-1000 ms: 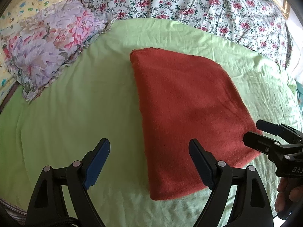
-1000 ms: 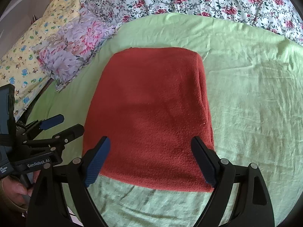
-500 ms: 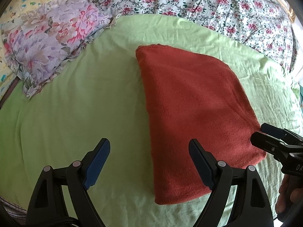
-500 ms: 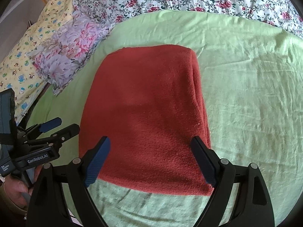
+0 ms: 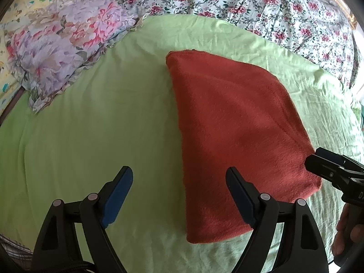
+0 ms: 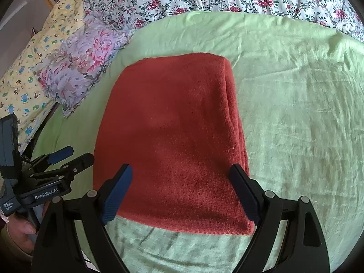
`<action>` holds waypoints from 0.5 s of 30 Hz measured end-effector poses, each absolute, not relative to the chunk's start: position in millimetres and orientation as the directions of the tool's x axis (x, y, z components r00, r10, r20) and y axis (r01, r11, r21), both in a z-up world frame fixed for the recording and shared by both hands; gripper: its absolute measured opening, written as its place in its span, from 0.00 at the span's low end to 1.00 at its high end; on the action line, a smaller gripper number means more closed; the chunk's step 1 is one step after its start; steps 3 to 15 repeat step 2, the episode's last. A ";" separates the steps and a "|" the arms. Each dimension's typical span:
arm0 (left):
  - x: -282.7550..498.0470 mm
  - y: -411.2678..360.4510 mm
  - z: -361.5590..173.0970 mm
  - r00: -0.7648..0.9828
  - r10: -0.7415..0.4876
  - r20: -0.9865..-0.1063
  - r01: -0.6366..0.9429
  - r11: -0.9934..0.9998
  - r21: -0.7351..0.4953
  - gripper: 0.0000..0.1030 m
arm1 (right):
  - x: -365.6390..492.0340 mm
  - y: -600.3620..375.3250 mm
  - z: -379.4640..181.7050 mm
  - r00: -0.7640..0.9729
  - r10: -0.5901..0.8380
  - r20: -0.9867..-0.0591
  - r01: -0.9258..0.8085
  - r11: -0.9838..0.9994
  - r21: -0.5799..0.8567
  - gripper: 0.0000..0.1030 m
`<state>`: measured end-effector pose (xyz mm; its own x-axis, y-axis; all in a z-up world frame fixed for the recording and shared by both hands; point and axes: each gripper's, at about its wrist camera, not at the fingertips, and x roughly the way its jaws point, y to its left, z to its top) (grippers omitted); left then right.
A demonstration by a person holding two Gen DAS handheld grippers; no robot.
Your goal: Fold small clothes
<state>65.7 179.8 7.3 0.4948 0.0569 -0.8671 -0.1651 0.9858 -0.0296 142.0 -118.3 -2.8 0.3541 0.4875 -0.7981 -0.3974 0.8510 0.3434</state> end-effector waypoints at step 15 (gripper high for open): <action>64.6 179.5 8.0 0.494 0.058 -0.867 -0.163 0.986 -0.027 0.82 | 141.6 -118.5 -3.0 0.354 0.486 -0.799 -0.396 0.852 0.342 0.85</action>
